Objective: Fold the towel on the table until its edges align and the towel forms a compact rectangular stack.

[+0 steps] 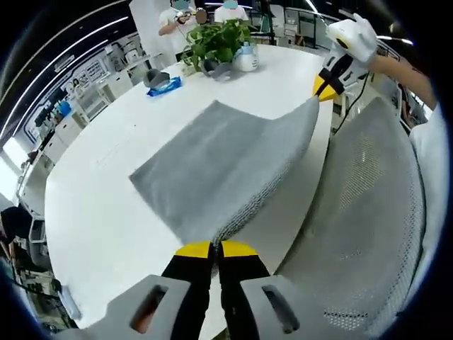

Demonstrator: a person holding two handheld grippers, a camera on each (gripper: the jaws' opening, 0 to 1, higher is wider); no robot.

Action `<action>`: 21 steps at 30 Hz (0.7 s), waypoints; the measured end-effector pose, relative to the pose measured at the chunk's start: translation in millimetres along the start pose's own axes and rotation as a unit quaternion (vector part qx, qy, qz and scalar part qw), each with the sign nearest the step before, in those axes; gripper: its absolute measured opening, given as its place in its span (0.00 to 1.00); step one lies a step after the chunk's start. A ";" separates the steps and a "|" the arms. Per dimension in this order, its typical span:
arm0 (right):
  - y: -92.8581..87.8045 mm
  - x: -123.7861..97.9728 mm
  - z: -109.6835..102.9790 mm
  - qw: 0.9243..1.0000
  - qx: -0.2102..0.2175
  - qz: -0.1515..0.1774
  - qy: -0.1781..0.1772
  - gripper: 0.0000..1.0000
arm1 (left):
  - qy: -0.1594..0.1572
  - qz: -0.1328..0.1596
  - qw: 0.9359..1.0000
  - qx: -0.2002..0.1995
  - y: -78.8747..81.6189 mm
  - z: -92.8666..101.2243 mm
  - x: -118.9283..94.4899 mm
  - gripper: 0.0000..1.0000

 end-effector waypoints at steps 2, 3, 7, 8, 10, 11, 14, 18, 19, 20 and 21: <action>5.9 -0.4 6.4 1.000 0.006 0.011 -0.008 0.00 | 0.007 0.001 1.000 0.004 4.1 -5.6 -0.8 0.03; 7.6 0.1 9.0 1.000 0.005 0.012 -0.011 0.00 | 0.010 0.001 1.000 0.005 6.1 -7.9 -1.3 0.03; 17.2 3.2 22.2 1.000 0.001 0.015 -0.026 0.00 | 0.022 0.010 1.000 -0.001 17.0 -20.8 -2.5 0.03; 20.0 4.7 27.9 0.999 0.008 0.018 -0.034 0.00 | 0.022 0.013 1.000 -0.005 18.9 -23.5 -2.1 0.03; 22.3 6.3 33.4 0.999 0.020 0.019 -0.040 0.00 | 0.023 0.017 0.999 -0.012 22.3 -29.6 -0.5 0.03; 25.9 9.1 39.5 0.998 0.031 0.023 -0.047 0.00 | 0.027 0.020 0.999 -0.016 24.5 -33.6 0.7 0.03; 30.9 15.9 47.0 0.997 0.044 0.028 -0.055 0.00 | 0.035 0.025 0.999 -0.028 29.0 -45.2 5.9 0.03; 39.9 26.0 60.3 0.995 0.049 0.028 -0.080 0.00 | 0.048 0.029 0.998 -0.033 37.4 -56.4 10.2 0.03; 42.9 28.3 64.3 0.995 0.049 0.029 -0.088 0.00 | 0.053 0.031 0.998 -0.031 40.1 -58.7 10.3 0.03; 44.7 30.0 67.2 0.994 0.049 0.029 -0.093 0.00 | 0.061 0.033 0.997 -0.028 44.3 -63.1 10.7 0.03; 47.3 32.7 71.1 0.993 0.050 0.029 -0.100 0.00 | 0.064 0.034 0.997 -0.026 47.1 -65.5 11.0 0.03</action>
Point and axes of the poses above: the point that each gripper's makers call its tool centre point, and the gripper's own axes: x roughly forward along the fingers, z roughly to its right, y roughly out of its top, the point moved 7 cm from there along -x, roughly backward along the fingers, and after that the axes turned 5 degrees about -y, right-handed, at the moved point
